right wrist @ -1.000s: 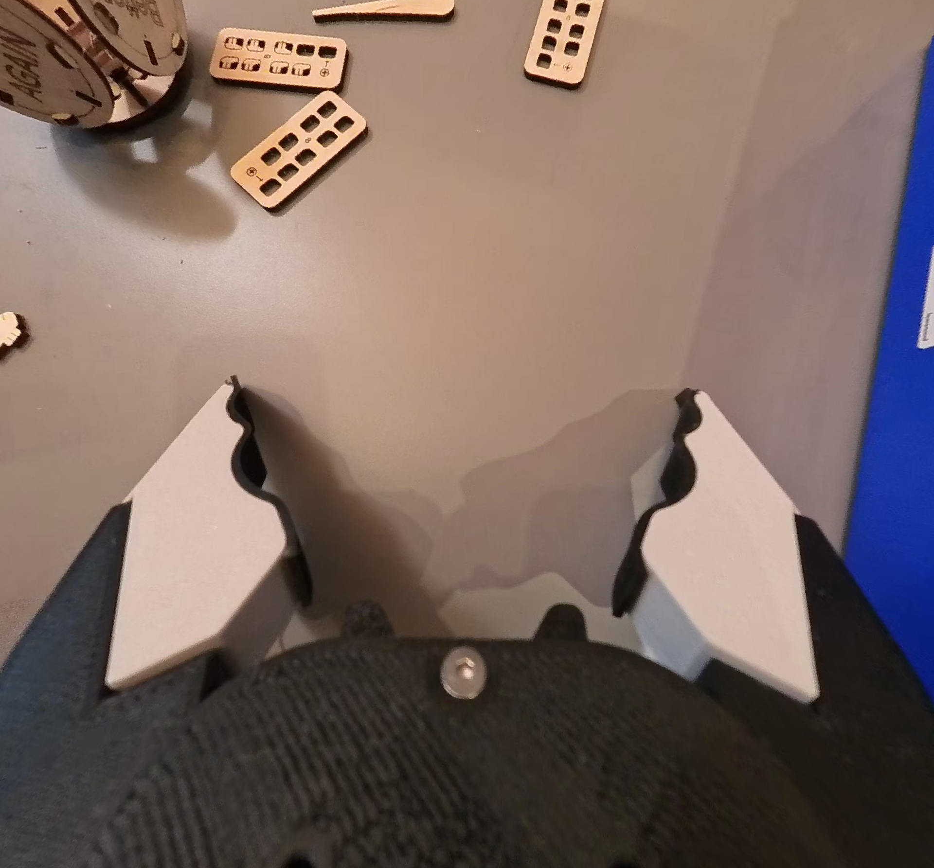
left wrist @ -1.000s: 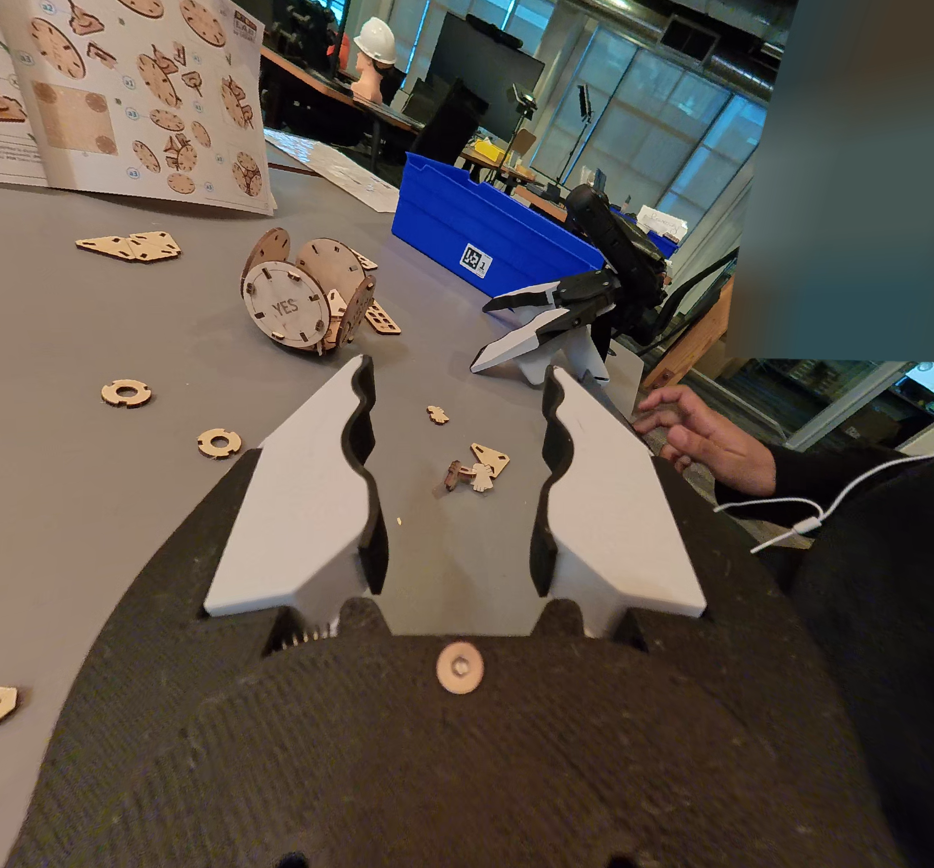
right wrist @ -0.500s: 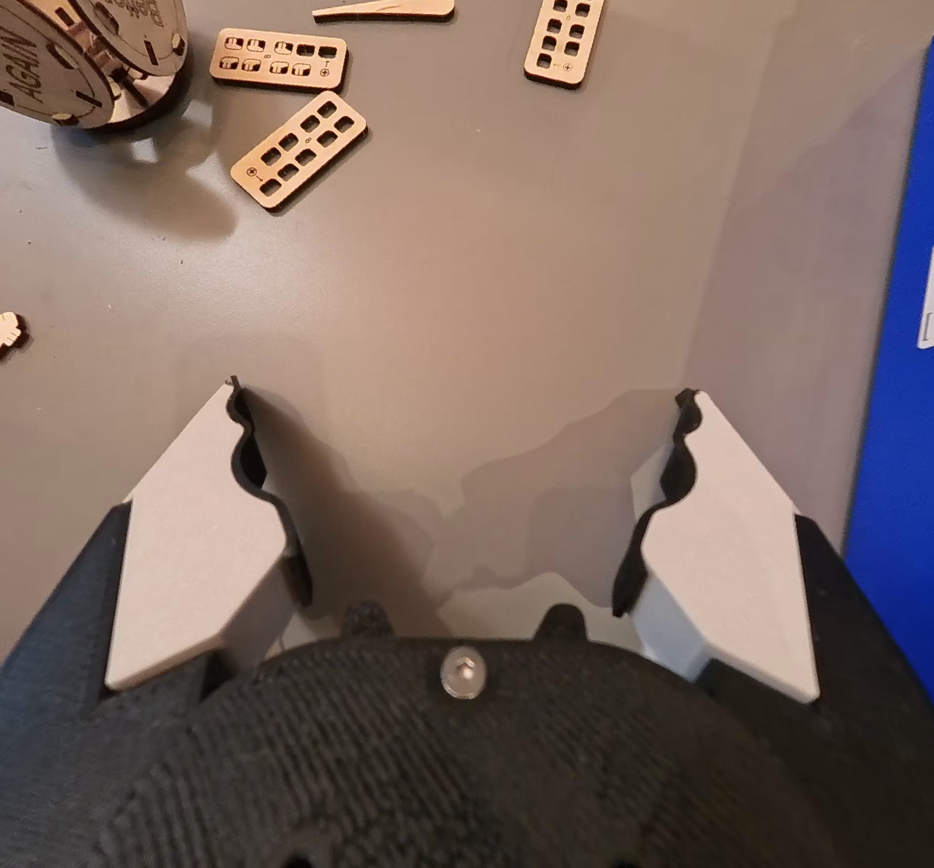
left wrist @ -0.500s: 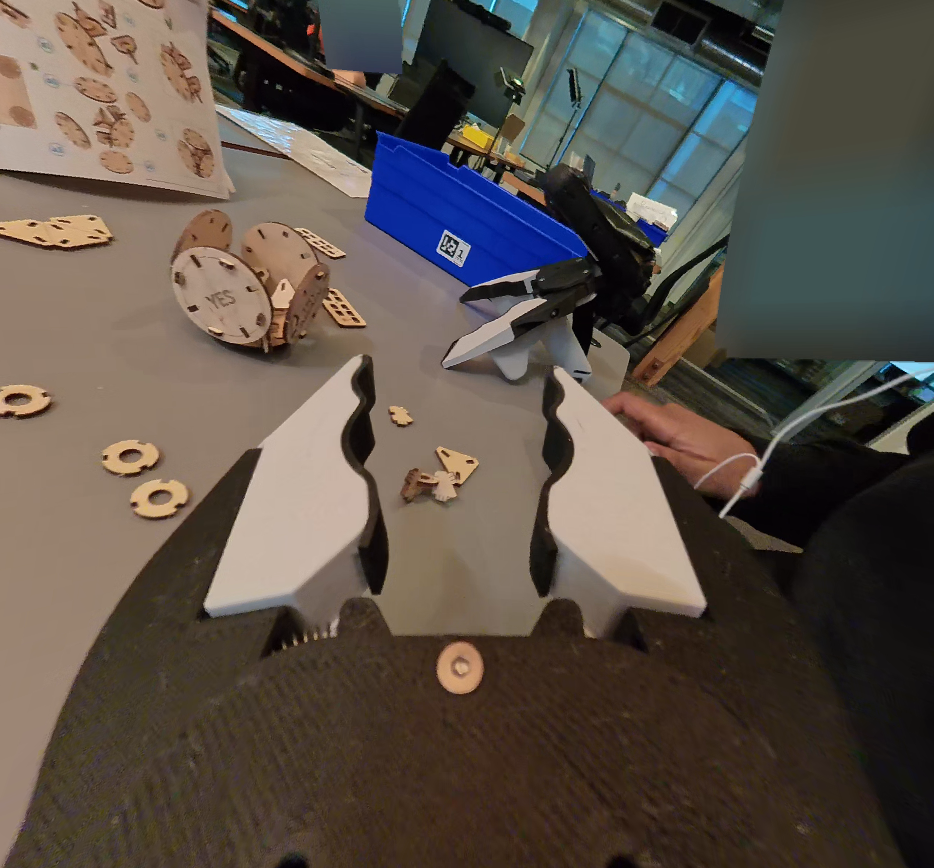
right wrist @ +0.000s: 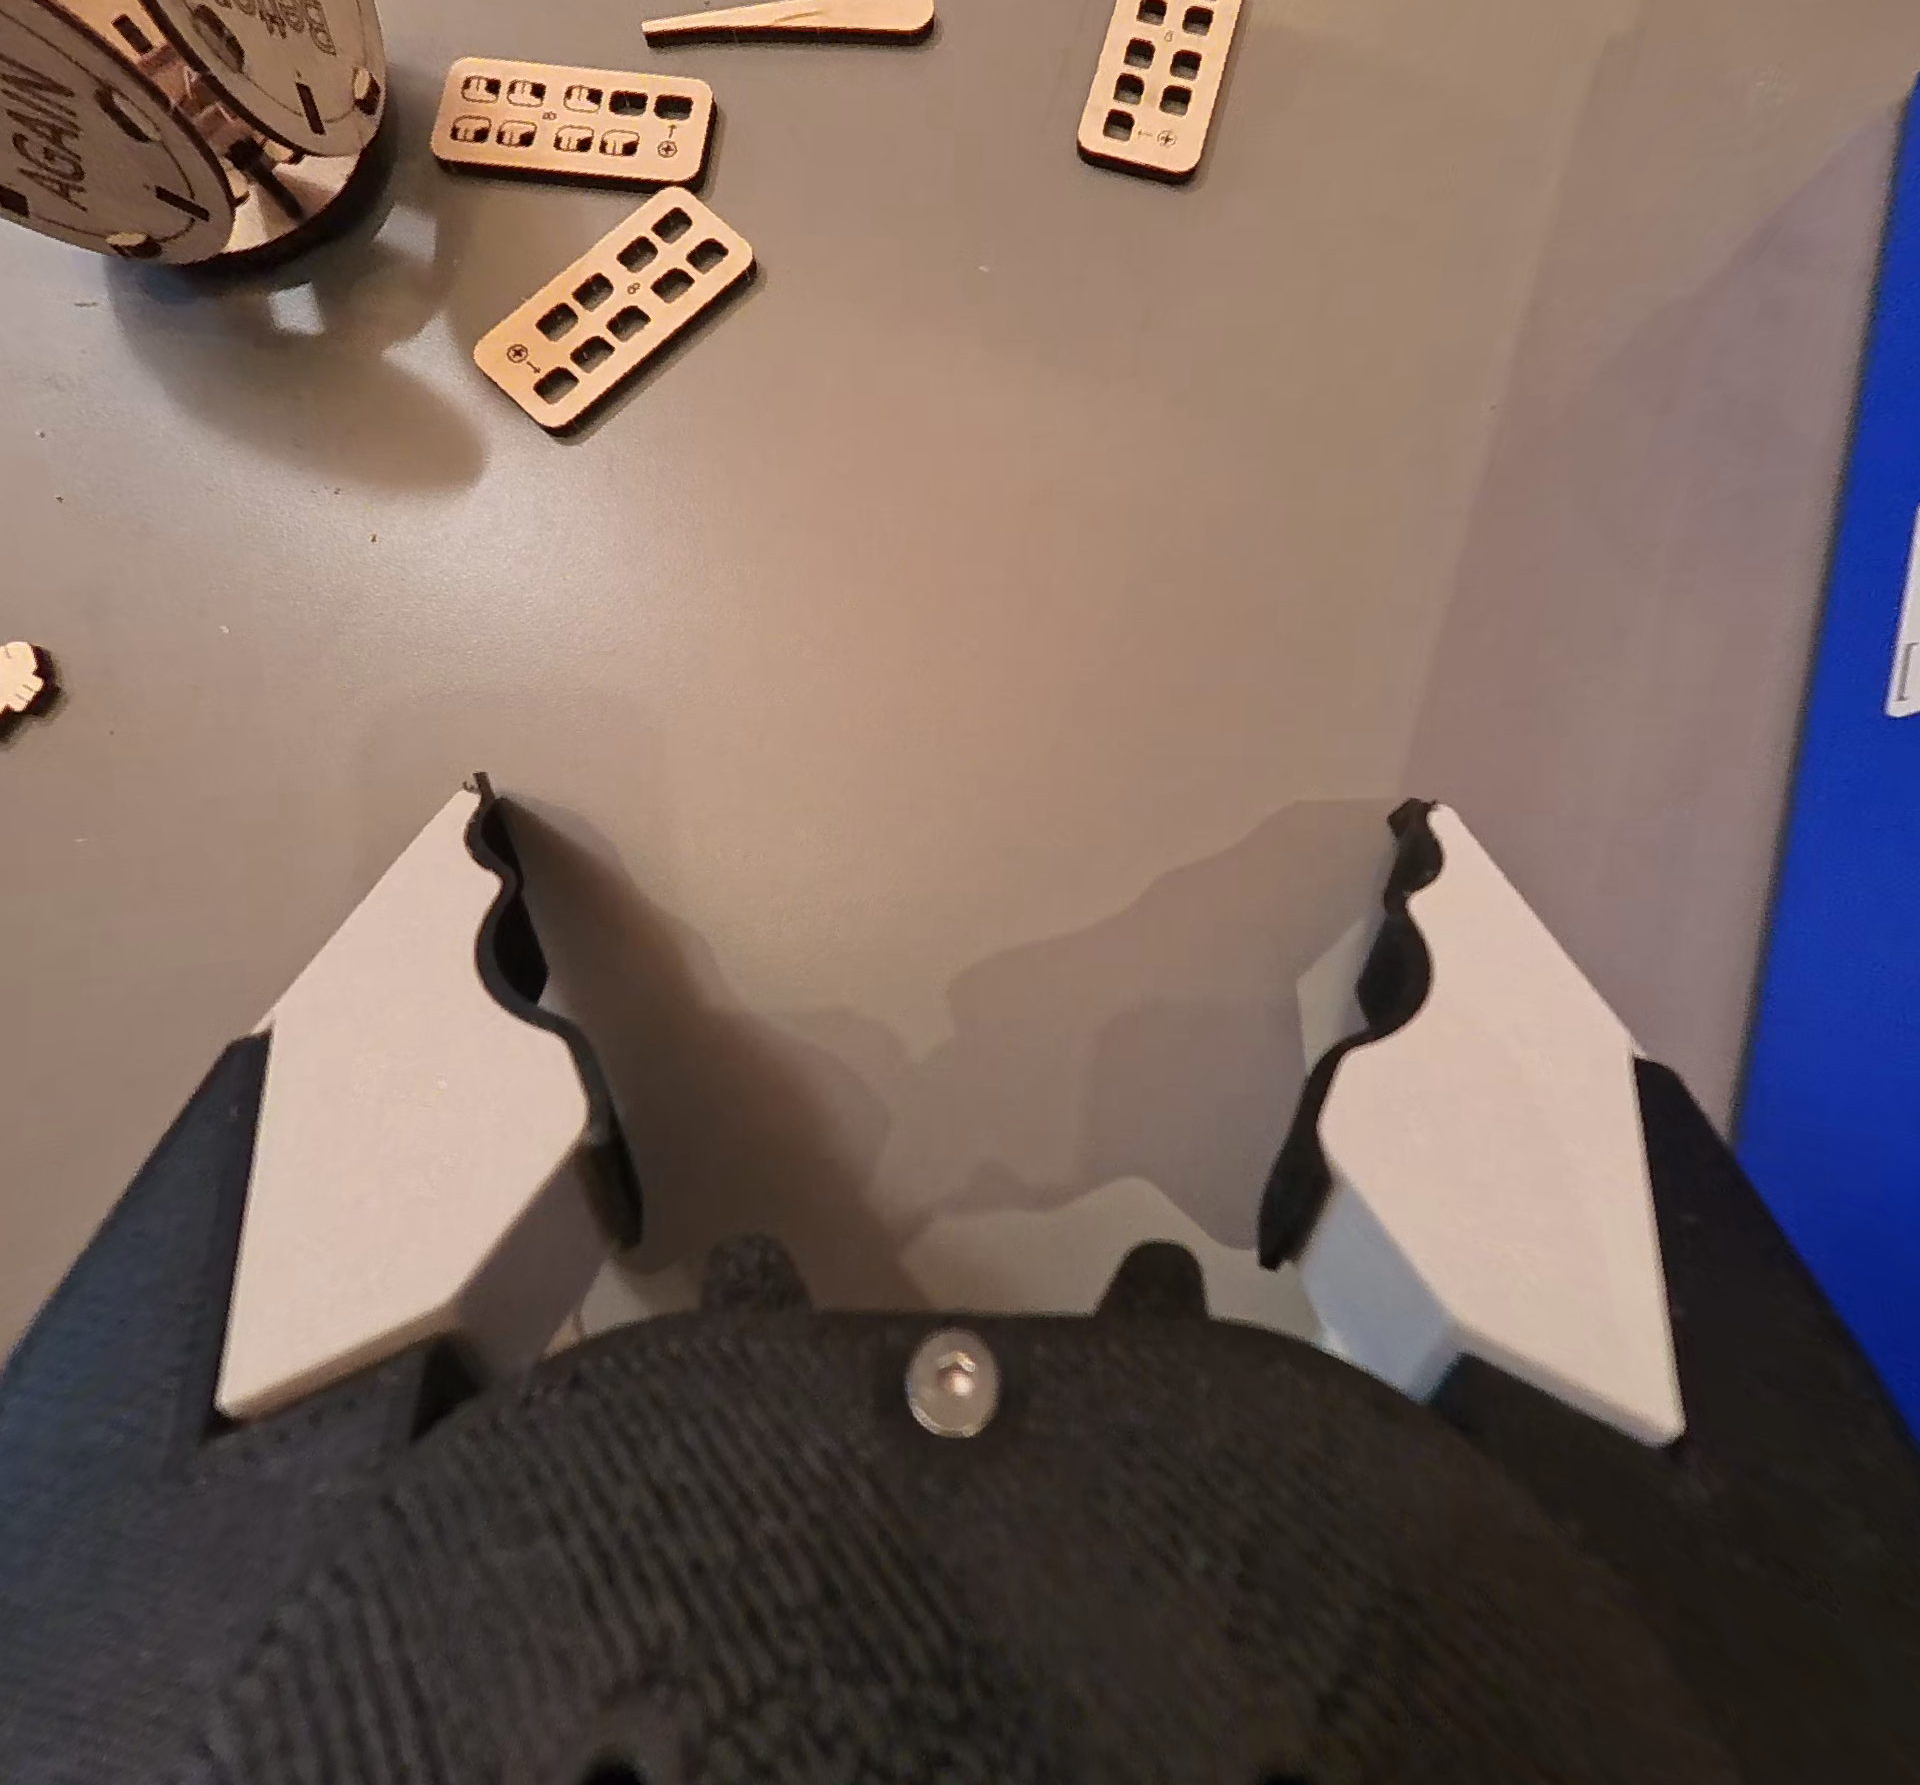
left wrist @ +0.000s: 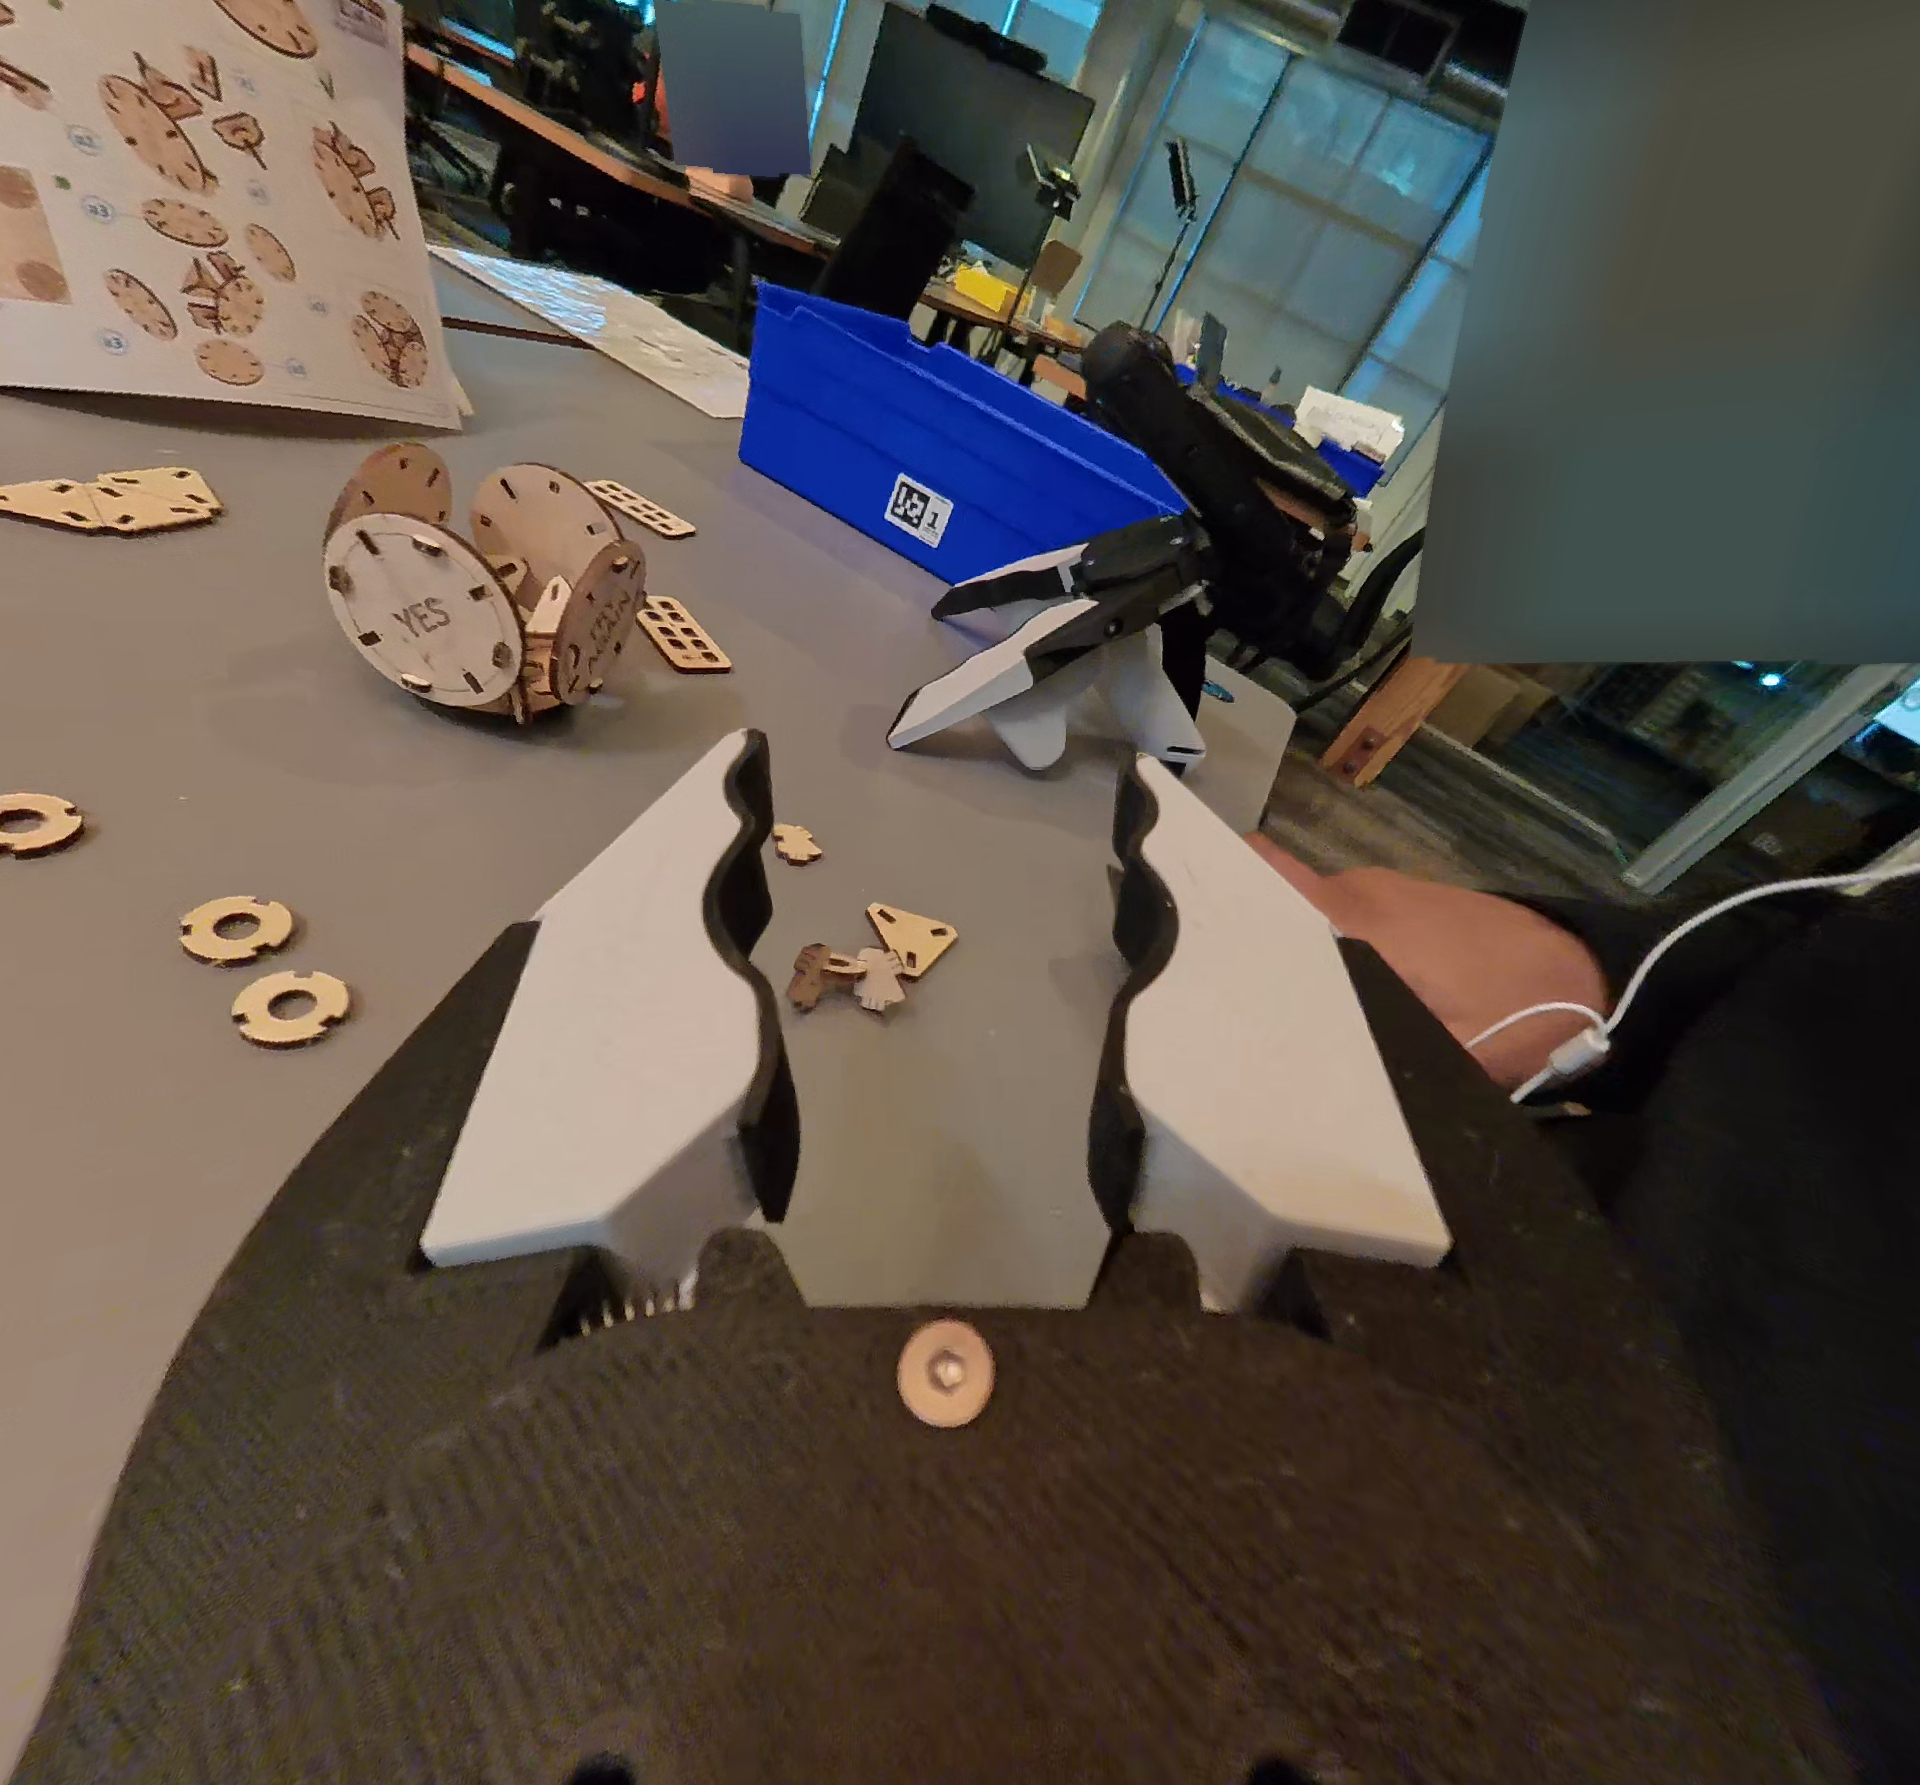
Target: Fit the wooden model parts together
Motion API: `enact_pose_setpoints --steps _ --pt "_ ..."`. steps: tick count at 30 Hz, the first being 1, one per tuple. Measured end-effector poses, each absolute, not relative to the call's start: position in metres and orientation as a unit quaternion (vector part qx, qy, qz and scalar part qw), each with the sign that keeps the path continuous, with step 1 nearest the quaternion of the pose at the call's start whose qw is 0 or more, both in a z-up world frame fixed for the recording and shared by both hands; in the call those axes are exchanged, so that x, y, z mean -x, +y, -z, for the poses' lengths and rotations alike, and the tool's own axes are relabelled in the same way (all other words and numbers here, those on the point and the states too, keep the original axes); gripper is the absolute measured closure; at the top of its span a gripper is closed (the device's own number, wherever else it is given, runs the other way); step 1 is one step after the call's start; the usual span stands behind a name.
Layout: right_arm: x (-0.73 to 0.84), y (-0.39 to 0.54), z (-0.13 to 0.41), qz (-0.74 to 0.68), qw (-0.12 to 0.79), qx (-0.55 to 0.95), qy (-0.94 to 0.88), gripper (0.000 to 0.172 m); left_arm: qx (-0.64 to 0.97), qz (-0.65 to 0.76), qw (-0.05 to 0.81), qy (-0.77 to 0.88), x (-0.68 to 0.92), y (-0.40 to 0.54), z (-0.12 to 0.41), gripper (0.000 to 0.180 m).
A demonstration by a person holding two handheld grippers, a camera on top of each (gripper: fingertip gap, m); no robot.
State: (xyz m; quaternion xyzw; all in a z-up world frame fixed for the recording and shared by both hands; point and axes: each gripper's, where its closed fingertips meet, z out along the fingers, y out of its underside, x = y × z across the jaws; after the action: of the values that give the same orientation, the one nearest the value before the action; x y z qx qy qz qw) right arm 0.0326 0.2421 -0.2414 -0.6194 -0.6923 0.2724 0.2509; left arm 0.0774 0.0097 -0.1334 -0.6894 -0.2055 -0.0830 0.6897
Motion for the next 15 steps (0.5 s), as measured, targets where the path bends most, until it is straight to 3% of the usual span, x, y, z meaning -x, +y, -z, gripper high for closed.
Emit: enact_pose_setpoints --steps 15 --pt "-0.033 0.242 0.241 -0.272 0.251 0.619 -0.692 0.013 0.618 0.166 0.738 -0.212 -0.083 -0.005 0.122 0.116"
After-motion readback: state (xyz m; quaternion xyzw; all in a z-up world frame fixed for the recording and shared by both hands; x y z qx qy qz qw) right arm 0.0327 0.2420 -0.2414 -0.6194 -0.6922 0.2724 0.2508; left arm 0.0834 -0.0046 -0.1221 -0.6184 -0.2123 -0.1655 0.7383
